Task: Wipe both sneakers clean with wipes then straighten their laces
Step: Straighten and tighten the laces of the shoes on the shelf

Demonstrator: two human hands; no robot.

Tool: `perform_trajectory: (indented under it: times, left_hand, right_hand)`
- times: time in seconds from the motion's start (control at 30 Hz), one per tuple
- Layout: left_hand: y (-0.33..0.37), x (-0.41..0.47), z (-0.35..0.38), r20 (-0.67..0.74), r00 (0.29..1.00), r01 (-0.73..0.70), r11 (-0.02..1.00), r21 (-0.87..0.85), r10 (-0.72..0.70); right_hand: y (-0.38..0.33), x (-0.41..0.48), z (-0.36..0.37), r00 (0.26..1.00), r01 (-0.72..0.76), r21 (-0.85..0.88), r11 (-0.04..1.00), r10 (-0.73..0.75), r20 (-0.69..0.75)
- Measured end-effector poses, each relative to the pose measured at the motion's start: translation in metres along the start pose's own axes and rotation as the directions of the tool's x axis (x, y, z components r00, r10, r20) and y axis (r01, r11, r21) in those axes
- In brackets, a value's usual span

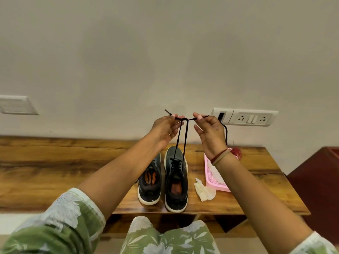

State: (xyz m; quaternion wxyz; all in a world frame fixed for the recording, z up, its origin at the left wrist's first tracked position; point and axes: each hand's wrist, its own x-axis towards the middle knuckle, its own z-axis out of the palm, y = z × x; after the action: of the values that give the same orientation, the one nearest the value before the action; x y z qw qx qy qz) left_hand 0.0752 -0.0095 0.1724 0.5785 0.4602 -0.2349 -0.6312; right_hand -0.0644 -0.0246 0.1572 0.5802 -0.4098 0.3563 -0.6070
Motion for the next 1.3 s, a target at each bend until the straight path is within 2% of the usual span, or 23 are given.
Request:
perform_trajectory:
  times: [0.07,0.17,0.37,0.53,0.8,1.07,1.3]
  left_hand:
    - [-0.002,0.003,-0.009,-0.020,0.998,0.050,0.997,-0.063,-0.052]
    - [-0.002,0.011,-0.026,-0.055,0.993,0.094,0.983,-0.158,-0.104]
    - [-0.018,0.034,-0.066,-0.152,0.980,0.084,0.956,-0.281,-0.131]
    - [-0.029,0.049,-0.095,-0.221,0.963,0.039,0.894,-0.447,-0.152]
    - [-0.036,0.061,-0.123,-0.296,0.944,0.029,0.932,-0.361,-0.144]
    - [-0.052,0.072,-0.175,-0.412,0.898,-0.003,0.933,-0.361,-0.156]
    - [-0.059,0.074,-0.204,-0.496,0.854,-0.033,0.936,-0.350,-0.155]
  right_hand:
    - [0.003,0.002,-0.007,0.995,-0.094,0.167,0.981,0.096,-0.002]
    - [0.009,0.007,-0.022,0.985,-0.161,0.342,0.926,0.171,0.000]
    - [0.030,0.017,-0.050,0.967,-0.223,0.429,0.875,0.253,-0.014]
    - [0.036,0.031,-0.078,0.953,-0.205,0.559,0.803,0.294,-0.074]
    - [0.043,0.045,-0.110,0.927,-0.142,0.611,0.779,0.321,-0.194]
    - [0.055,0.047,-0.150,0.877,-0.116,0.638,0.762,0.379,-0.294]
    - [0.069,0.049,-0.196,0.788,-0.078,0.617,0.783,0.427,-0.443]
